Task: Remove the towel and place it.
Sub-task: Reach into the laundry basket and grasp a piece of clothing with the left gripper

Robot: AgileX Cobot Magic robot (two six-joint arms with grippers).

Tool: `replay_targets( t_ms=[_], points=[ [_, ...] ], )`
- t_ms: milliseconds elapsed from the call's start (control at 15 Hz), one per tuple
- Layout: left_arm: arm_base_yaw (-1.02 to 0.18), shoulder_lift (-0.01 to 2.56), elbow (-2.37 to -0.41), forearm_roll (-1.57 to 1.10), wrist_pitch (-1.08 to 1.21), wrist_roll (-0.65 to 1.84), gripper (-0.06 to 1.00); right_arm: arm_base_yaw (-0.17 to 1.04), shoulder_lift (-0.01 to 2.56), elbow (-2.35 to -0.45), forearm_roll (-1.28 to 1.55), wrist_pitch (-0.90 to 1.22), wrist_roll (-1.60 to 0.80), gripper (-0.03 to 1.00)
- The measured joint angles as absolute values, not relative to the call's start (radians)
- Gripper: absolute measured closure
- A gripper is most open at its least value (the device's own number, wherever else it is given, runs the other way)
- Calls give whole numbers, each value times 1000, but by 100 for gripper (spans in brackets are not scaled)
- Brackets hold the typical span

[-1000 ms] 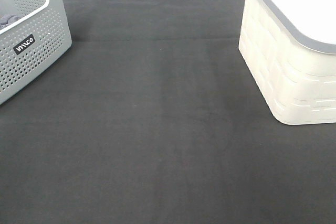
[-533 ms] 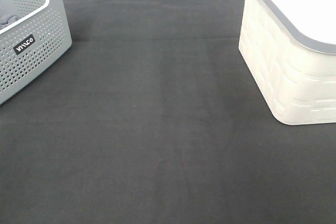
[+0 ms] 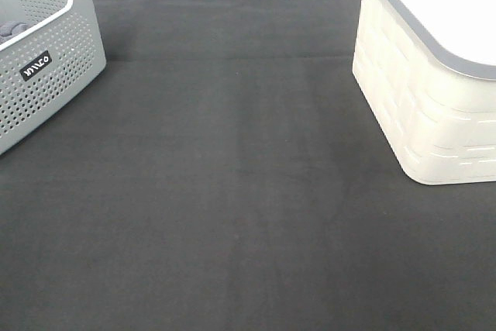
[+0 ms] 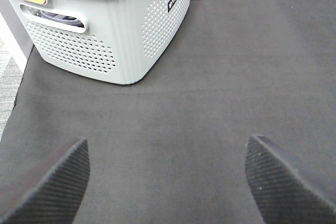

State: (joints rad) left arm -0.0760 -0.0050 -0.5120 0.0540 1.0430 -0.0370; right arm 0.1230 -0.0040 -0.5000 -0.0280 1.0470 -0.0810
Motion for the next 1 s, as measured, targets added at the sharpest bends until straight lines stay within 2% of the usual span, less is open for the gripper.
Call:
replay_targets(
  t_ms=[1000],
  points=[
    [-76, -5, -512, 54, 1043, -35, 18, 123, -4, -500, -28, 1047, -81, 38]
  ],
)
